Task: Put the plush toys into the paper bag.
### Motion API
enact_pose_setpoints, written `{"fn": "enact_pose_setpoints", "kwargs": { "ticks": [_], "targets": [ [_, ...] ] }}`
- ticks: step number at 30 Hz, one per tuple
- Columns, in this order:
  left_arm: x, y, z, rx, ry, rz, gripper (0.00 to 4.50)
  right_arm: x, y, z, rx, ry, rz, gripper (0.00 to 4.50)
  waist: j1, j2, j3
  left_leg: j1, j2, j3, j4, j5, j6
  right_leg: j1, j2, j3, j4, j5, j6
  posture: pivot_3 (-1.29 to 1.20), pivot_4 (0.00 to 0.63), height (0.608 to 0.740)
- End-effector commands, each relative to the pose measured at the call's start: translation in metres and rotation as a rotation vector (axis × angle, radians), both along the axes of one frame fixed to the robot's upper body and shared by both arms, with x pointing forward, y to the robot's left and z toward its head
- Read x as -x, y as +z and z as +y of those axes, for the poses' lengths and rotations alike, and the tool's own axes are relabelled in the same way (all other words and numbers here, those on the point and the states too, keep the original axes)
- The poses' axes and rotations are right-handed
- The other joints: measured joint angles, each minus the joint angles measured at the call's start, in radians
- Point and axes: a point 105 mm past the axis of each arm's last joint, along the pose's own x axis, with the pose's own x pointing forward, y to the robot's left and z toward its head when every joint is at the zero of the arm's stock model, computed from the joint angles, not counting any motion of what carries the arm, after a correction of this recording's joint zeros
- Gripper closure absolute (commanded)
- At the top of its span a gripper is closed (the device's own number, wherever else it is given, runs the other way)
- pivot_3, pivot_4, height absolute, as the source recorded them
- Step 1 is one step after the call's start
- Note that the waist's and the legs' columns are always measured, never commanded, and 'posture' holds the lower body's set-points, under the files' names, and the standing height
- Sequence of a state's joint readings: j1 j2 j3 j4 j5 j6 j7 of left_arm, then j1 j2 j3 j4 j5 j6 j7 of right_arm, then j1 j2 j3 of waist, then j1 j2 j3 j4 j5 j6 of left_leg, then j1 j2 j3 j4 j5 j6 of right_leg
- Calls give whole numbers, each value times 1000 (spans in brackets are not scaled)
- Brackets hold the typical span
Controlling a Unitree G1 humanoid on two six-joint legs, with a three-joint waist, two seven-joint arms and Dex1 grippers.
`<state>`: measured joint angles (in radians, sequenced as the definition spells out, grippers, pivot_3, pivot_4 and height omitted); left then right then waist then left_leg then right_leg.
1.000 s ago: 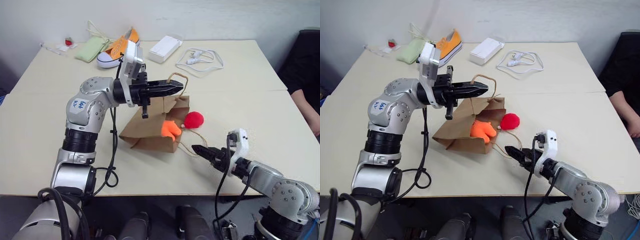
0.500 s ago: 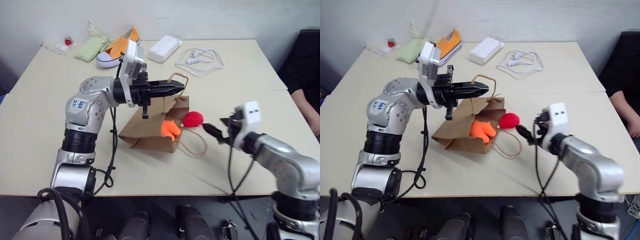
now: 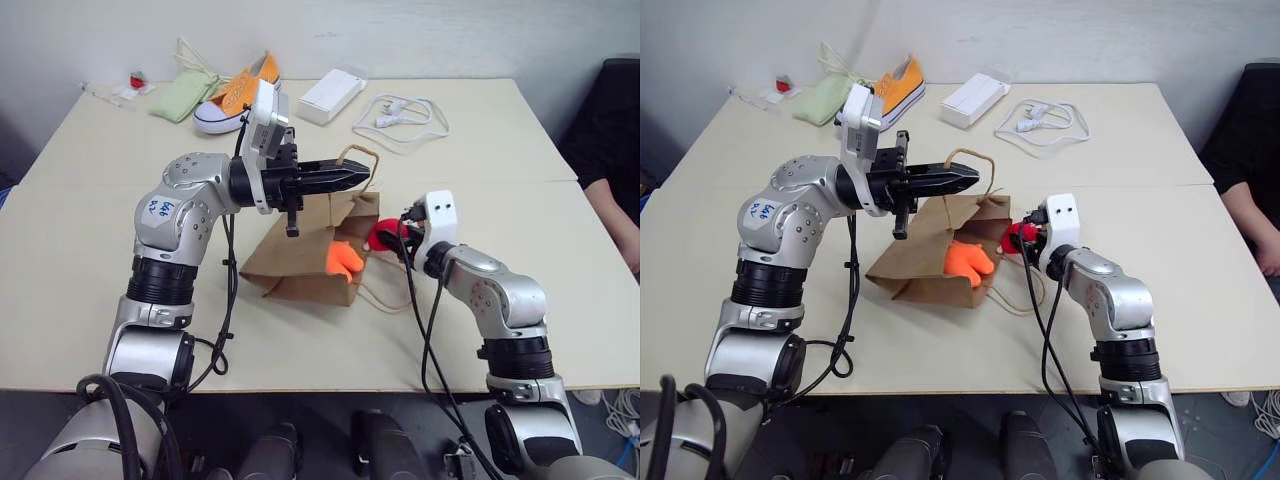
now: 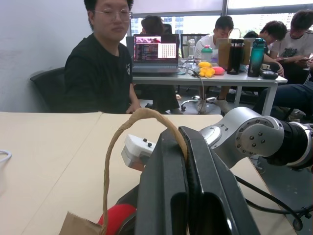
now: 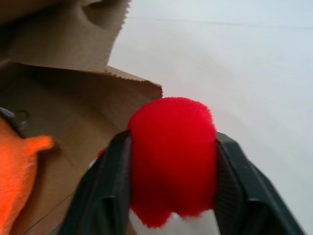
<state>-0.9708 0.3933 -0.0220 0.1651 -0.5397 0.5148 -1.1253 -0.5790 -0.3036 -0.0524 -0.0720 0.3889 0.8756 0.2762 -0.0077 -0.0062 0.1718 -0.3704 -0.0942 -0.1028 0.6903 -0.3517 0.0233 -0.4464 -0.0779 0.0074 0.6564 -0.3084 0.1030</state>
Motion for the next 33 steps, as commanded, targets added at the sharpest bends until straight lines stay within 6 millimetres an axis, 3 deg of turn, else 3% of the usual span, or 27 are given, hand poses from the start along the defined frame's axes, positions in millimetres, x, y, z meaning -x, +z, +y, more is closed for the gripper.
{"fn": "enact_pose_setpoints", "kwargs": {
  "ticks": [1, 4, 10, 13, 22, 29, 33],
  "targets": [
    [5, 12, -1, 6, -8, -63, 4500, 11, 31, 7, -46, 69, -94, 3622, 0, 0, 0, 0, 0, 0, 0, 0, 0, 0, 0, 0, 0, 0, 0, 0, 150, 740],
    [5, 13, -1, 7, -5, -65, 4500, 21, 43, 18, -85, 138, -96, 4273, 1, 0, 0, 0, 0, 0, 0, 0, 0, 0, 0, 0, 0, 0, 0, 0, 150, 740],
    [5, 16, -4, 13, -16, -65, 4500, 34, 51, 59, -168, 314, -38, 4328, -4, 0, 0, 0, 0, 0, 0, 0, 0, 0, 0, 0, 0, 0, 0, 0, 150, 740],
    [7, 15, -7, 8, -30, -64, 4500, 30, 44, 72, -172, 321, -16, 4328, -10, 0, 0, 0, 0, 0, 0, 0, 0, 0, 0, 0, 0, 0, 0, 0, 150, 740],
    [11, 10, -9, -7, -47, -52, 4500, -5, 38, 101, -440, 242, 103, 4329, -25, 0, 0, 0, 0, 0, 0, 0, 0, 0, 0, 0, 2, 0, 0, 0, 150, 740],
    [11, 9, -9, -7, -42, -47, 4500, -16, 29, 118, -410, 245, 104, 4329, -44, 1, 0, 1, 0, 0, -2, 0, -1, -1, 0, -1, 2, 0, 0, 0, 150, 740],
    [10, 8, -8, -8, -36, -44, 4500, -13, 26, 120, -398, 271, 108, 2960, -49, 1, 0, 1, 0, 0, -1, 0, -1, -1, 0, -1, 2, 0, 0, 0, 150, 740]
  ]
}}
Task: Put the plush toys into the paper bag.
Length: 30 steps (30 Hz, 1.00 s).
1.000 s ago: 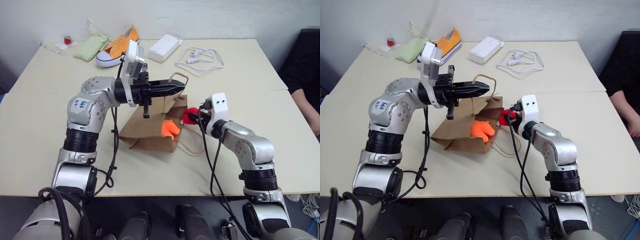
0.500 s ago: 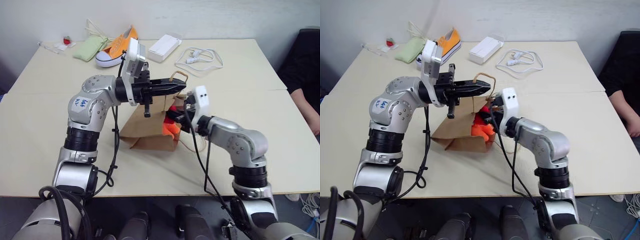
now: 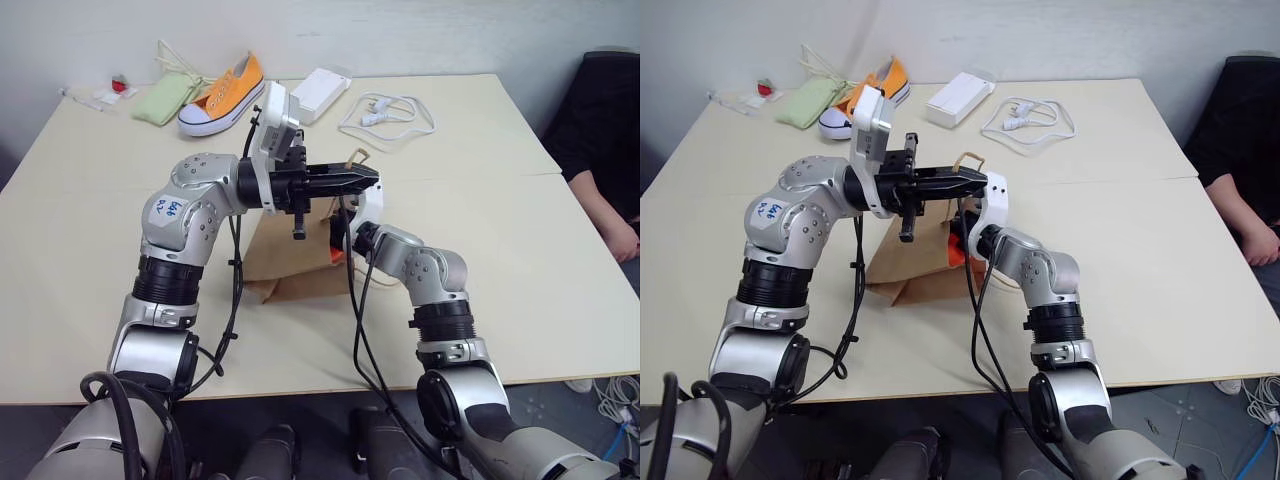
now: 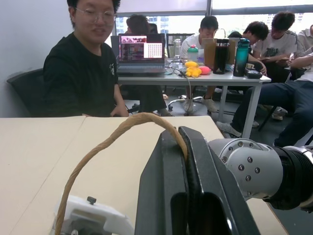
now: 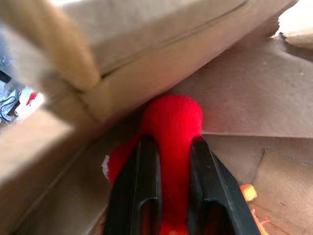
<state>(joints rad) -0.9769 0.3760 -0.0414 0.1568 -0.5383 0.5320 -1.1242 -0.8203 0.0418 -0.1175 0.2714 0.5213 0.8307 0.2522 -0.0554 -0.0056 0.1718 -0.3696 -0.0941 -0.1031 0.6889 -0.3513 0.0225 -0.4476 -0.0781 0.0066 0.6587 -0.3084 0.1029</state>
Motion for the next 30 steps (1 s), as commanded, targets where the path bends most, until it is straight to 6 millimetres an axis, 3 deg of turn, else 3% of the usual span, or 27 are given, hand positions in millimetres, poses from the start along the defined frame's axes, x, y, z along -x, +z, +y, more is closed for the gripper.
{"fn": "enact_pose_setpoints", "kwargs": {
  "ticks": [1, 8, 14, 18, 22, 24, 30],
  "targets": [
    [6, 10, 1, 6, -7, -54, 4500, 6, 13, 6, -4, 50, -54, 2601, -2, 0, 0, 0, 0, 0, 0, 0, 0, 0, 0, 0, 0, 0, 0, 0, 150, 740],
    [2, 9, 3, 8, 9, -46, 4500, 34, 26, -10, 59, 135, -135, 72, 4, 0, 0, 0, 0, 0, 0, 0, 0, 0, 0, 0, 0, 0, 0, 0, 150, 740],
    [-6, 14, 9, 21, 42, -48, 4500, 63, 31, -53, 209, 117, -187, 31, 16, 0, 0, -1, 0, 0, 0, 0, 0, 0, 0, 0, -1, 0, 0, 0, 150, 740],
    [-7, 15, 12, 25, 49, -49, 4500, 83, 30, -102, 263, 8, -162, 31, 30, 0, 0, -1, 0, 0, 0, 0, 0, 0, 0, 0, -2, 0, 0, 0, 150, 740],
    [-7, 14, 14, 24, 52, -52, 4500, 94, 10, -136, 283, -116, -66, 31, 33, 0, 0, -2, 0, 0, 0, 0, 0, 0, -1, 0, -2, 0, 0, 0, 150, 740],
    [-7, 15, 16, 24, 57, -54, 4500, 97, -10, -149, 277, -179, 15, 31, 33, 0, 0, -1, 0, 0, 0, 0, 0, 0, -1, 1, -2, 0, 0, 0, 150, 740],
    [-8, 13, 19, 18, 65, -56, 4500, 90, -44, -154, 157, -261, 156, 31, 26, 0, 0, 0, 0, 2, -1, 0, 0, 0, 0, 2, 0, 0, 0, 0, 150, 740]
  ]
}}
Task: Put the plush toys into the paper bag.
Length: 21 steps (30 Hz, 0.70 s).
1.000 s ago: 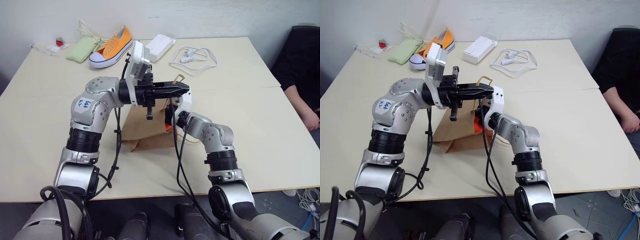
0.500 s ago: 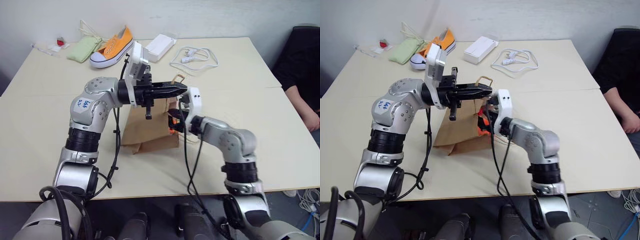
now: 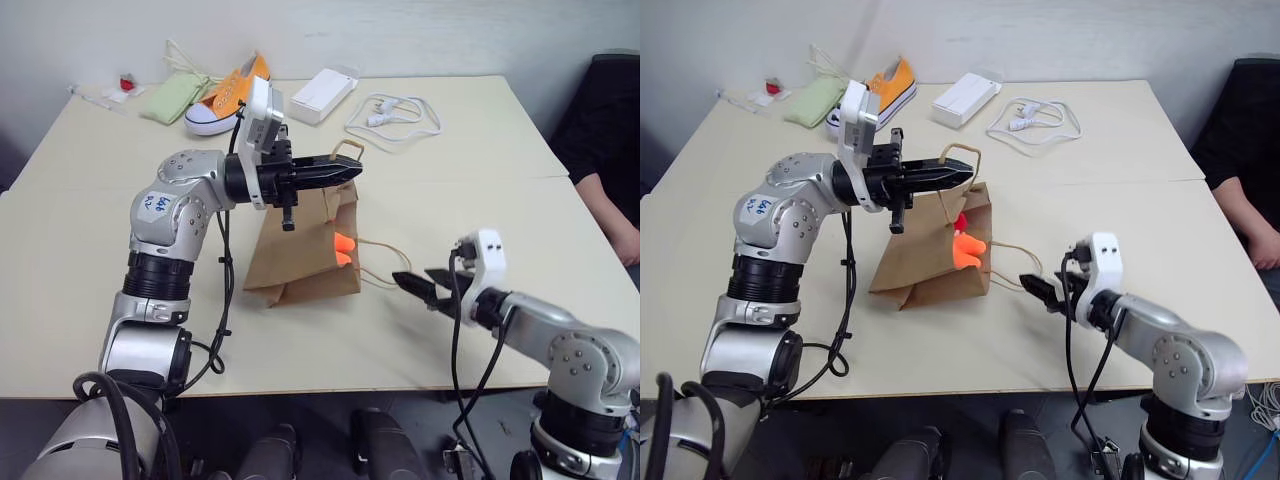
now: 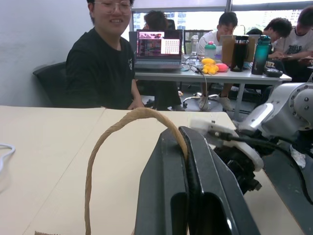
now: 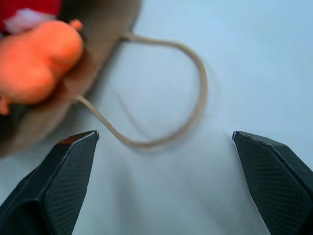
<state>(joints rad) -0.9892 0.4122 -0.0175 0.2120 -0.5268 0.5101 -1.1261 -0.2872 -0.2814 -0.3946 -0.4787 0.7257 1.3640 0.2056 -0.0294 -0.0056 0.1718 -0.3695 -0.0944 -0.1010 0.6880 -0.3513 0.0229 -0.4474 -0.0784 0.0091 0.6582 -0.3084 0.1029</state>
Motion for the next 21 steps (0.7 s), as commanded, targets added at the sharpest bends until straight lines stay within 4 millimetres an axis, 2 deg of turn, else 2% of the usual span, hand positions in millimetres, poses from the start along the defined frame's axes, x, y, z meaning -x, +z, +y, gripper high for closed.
{"fn": "enact_pose_setpoints", "kwargs": {
  "ticks": [1, 4, 6, 8, 11, 17, 18, 21],
  "targets": [
    [4, 11, 3, 13, 1, -59, 4500, -10, -1, -2, -95, -62, -1, 31, 1, 0, 0, 1, 0, 0, 0, 0, 0, 0, 0, 0, 0, 0, 0, 0, 150, 740],
    [4, 12, 3, 12, 0, -63, 4500, -17, -2, 9, -217, -54, 11, 31, 2, 0, 0, 1, 0, 0, 0, 0, 0, 1, 0, 0, 0, 0, 0, 0, 150, 740],
    [4, 12, 2, 9, -2, -67, 4500, -20, 1, 23, -310, -19, 18, 417, 1, 0, 0, 1, 0, 0, 0, 0, 0, 1, 0, 0, 0, 0, 0, 0, 150, 740],
    [4, 11, 2, 7, -2, -71, 4500, -23, 3, 31, -346, -2, 25, 988, -1, 0, 0, 1, 0, 0, 0, 0, 0, 0, 0, 0, 0, 0, 0, 0, 150, 740],
    [5, 12, 1, 7, -3, -73, 4500, -26, -1, 34, -338, -10, 37, 2120, 0, 0, 0, 1, 1, -1, -1, 0, -1, 0, 0, -1, 0, 0, 0, 0, 150, 740],
    [4, 12, 4, 3, 7, -72, 4500, -25, 7, 26, -332, -26, -5, 4289, 3, 0, 0, 1, 0, -1, -1, 1, 0, 0, 0, -1, 0, 0, 0, 0, 150, 740],
    [4, 11, 4, 3, 9, -71, 4500, -24, 9, 24, -325, -22, -18, 4483, 3, 0, 0, 1, 0, -1, -1, 1, 0, 0, 0, -1, 0, 0, 0, 0, 150, 740],
    [3, 9, 6, 4, 19, -67, 4500, -18, 34, 17, -290, 12, -133, 4483, 4, 0, 0, 0, 0, -1, -1, 1, 0, 0, 0, -1, 0, 0, 0, 0, 150, 740]
  ]
}}
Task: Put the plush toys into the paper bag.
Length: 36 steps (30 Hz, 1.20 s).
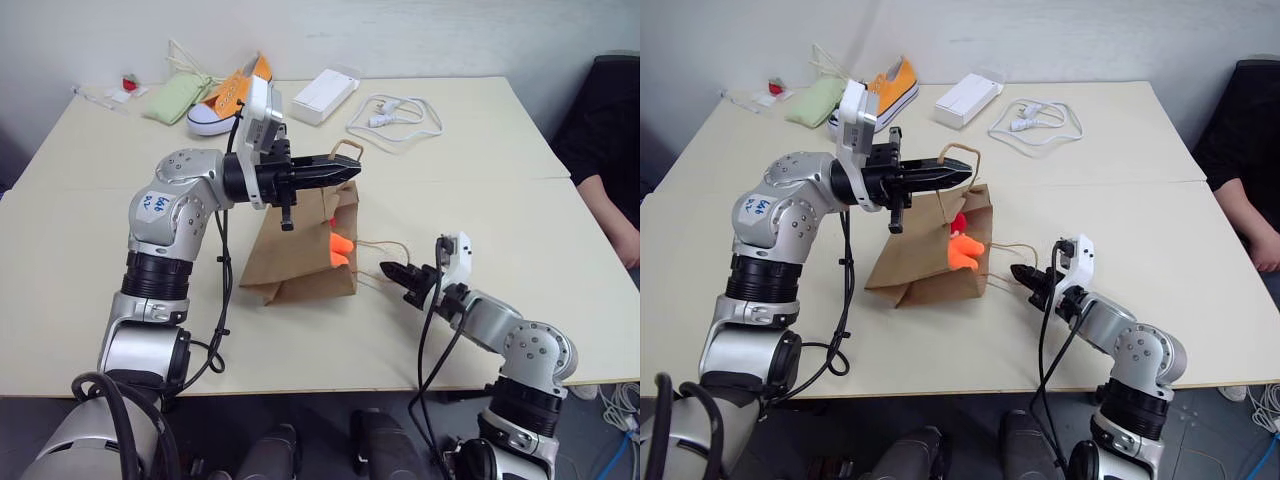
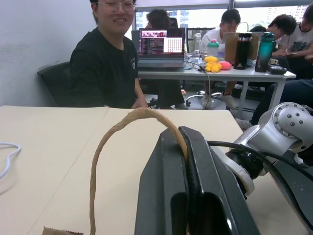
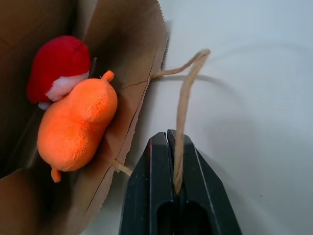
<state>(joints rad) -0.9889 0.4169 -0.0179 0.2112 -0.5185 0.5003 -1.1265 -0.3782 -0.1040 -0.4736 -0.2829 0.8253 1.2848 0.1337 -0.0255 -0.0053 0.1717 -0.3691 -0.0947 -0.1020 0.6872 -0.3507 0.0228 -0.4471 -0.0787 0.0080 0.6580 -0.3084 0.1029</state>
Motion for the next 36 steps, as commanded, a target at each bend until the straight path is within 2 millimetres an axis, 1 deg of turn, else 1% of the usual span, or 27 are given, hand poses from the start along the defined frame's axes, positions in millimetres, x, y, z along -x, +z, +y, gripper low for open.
{"fn": "enact_pose_setpoints", "kwargs": {
  "ticks": [1, 2, 3, 4, 5, 6, 8, 10, 12, 14, 17, 20, 22, 23, 25, 28, 31, 33, 36],
  "targets": [
    [4, 8, 5, 11, 11, -54, 4500, 8, 42, -7, 32, 21, -193, 4483, -1, 0, 0, 0, 0, 0, 0, 0, 0, 0, 0, 0, 0, 0, 0, 0, 150, 740],
    [4, 8, 6, 17, 16, -61, 4500, 9, 48, -9, 43, 23, -224, 4483, -1, 0, 0, 0, 0, 0, 0, 0, 0, 0, 0, 0, 0, 0, 0, 0, 150, 740],
    [4, 11, 6, 33, 24, -67, 4500, 12, 61, -12, 61, 32, -274, 4483, -1, 0, 0, 0, 0, 0, 0, 0, 0, 0, 0, 0, 0, 0, 0, 0, 150, 740],
    [3, 18, 7, 65, 40, -79, 4500, 15, 83, -18, 69, 46, -346, 4483, -2, 0, 0, 0, 0, 0, 0, 0, 0, 0, 0, 0, 0, 0, 0, 0, 150, 740],
    [3, 28, 8, 108, 51, -76, 4500, 20, 109, -23, 83, 67, -438, 4483, -2, 1, 1, 0, 0, 0, 0, 0, 0, 0, 0, 0, 0, 0, 0, 0, 150, 740],
    [2, 34, 8, 137, 61, -74, 4500, 26, 128, -25, 100, 86, -508, 4483, -1, 3, 2, 0, 0, 0, 0, 0, 0, 0, 0, 0, 0, 0, 0, 0, 150, 740],
    [-4, 40, 8, 163, 96, -83, 4500, 35, 158, -26, 171, 112, -620, 4483, 1, 3, 2, -1, 0, 0, 0, 0, 1, -1, -1, 0, 0, 0, 0, 0, 150, 740],
    [-10, 40, 7, 169, 129, -96, 4500, 39, 174, -25, 249, 116, -685, 4483, 2, 2, 1, -1, 1, -1, -1, 0, 0, 0, 0, -1, -1, 0, 0, 0, 150, 740],
    [-19, 39, 6, 180, 177, -102, 4500, 41, 185, -22, 352, 111, -739, 4483, 3, 1, 1, 0, 1, -1, -3, 0, 0, 1, 0, -1, -3, 0, 0, 0, 150, 740],
    [-28, 38, 4, 189, 214, -104, 4500, 41, 185, -17, 467, 120, -768, 4483, 5, 1, 1, 0, 0, 0, -3, 1, 1, 1, -1, -1, -3, 0, 0, 0, 150, 740],
    [-32, 29, -8, 182, 209, -91, 4500, 36, 170, -11, 574, 107, -771, 4483, 17, 0, 1, -1, 0, 0, -2, 1, 1, 0, -1, -1, -3, 0, 0, 0, 150, 740],
    [-30, 14, -19, 140, 175, -74, 4500, 25, 151, -12, 663, 46, -759, 4483, 25, 0, 1, -1, 0, 0, -3, 1, 1, 0, -1, -1, -4, 0, 0, 0, 150, 740],
    [-31, 0, -20, 87, 170, -59, 4500, 20, 146, -14, 712, -22, -801, 4483, 26, 0, 1, -1, 0, 1, -2, 1, 1, 0, -1, 0, -4, 0, 0, 0, 150, 740],
    [-32, -4, -17, 76, 171, -47, 4305, 20, 145, -13, 698, -34, -812, 4304, 26, 0, 1, -1, 0, 1, -2, 1, 1, 0, -1, 0, -4, 0, 0, 0, 150, 740],
    [-33, -2, -7, 94, 164, 3, 3872, 23, 141, -8, 673, -22, -829, 3834, 25, 0, 1, -1, 0, 1, -2, 1, 1, 0, -1, 0, -3, 0, 0, 0, 150, 740],
    [-18, 9, 7, 132, 92, 33, 2956, 34, 137, -2, 641, 38, -844, 2837, 22, 0, 1, -1, 0, 0, -2, 1, 1, -1, 0, 0, -3, 0, 0, 0, 150, 740],
    [2, 11, 23, 94, 38, 41, 2014, 52, 136, 2, 616, 140, -850, 1762, 22, 0, 1, -1, 0, 0, -3, 1, 1, -1, 0, 0, -3, 0, 0, 0, 150, 740],
    [13, 10, 34, 69, 30, 51, 1407, 65, 137, 1, 608, 195, -863, 1717, 24, 0, 1, -1, 1, 0, -3, 1, 1, 0, 0, 0, -4, 0, 0, 0, 150, 740],
    [28, 2, 51, 29, 39, 87, 411, 76, 143, -10, 602, 206, -865, 1717, 26, 0, 1, 0, 1, -1, -3, 1, 1, 1, 0, -1, -5, 0, 0, 0, 150, 740]
  ]
}}
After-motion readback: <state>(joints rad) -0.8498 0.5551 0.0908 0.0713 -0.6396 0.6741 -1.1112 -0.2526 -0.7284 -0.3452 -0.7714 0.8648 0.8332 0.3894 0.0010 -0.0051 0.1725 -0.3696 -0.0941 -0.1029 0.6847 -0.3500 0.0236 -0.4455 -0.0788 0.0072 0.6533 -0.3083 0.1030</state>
